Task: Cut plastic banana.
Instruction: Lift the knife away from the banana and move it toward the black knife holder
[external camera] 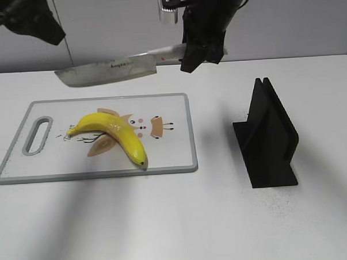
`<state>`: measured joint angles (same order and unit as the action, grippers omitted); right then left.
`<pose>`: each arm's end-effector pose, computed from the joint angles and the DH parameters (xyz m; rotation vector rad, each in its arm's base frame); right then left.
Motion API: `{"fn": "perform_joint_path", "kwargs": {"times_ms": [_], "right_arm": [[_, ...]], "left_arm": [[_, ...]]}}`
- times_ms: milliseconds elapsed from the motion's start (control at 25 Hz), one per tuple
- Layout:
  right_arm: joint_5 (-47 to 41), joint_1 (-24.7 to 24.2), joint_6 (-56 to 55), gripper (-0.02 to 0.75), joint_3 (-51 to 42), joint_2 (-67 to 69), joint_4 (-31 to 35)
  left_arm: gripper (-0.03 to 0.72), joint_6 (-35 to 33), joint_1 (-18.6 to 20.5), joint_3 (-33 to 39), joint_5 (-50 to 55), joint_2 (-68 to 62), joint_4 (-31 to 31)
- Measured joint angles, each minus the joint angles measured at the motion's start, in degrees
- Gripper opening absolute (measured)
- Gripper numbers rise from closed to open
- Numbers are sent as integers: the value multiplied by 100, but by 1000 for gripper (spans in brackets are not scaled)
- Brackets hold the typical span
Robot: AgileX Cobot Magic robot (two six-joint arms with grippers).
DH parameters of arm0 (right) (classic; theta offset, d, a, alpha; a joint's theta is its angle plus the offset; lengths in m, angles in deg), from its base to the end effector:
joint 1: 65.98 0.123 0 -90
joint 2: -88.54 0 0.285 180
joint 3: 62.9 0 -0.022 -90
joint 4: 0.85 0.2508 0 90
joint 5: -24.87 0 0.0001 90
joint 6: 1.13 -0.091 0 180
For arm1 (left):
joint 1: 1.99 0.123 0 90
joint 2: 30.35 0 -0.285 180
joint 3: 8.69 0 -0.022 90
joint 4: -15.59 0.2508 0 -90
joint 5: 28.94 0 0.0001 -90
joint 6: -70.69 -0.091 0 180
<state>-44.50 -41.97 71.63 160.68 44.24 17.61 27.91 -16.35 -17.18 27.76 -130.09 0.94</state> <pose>0.4315 0.2217 0.2528 -1.9672 1.8652 0.2161 0.3321 -0.1049 0.3457 1.1245 2.2758 -0.1352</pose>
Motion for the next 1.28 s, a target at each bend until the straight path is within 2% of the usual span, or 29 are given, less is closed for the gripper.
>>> {"fn": "perform_joint_path", "kwargs": {"times_ms": [160,360,480,680,880,1280], "right_arm": [[-22,0,-1887,165,0,-263,-278],[-49,0,-3593,165,0,-694,-695],[-61,0,-4604,165,-21,-1013,-835],[-61,0,-5565,165,-486,-1613,-814],[-67,0,-5990,165,-1662,-2326,-786],[46,0,-6807,165,-3942,-4100,-775]], "left_arm": [[593,1109,38,-37,1117,258,441],[590,2147,379,379,1287,579,486],[589,2347,498,921,1282,982,486],[589,2438,503,2207,1300,2137,507],[589,2591,503,3362,1321,3561,507],[589,2831,503,4704,1340,6835,513]]}}
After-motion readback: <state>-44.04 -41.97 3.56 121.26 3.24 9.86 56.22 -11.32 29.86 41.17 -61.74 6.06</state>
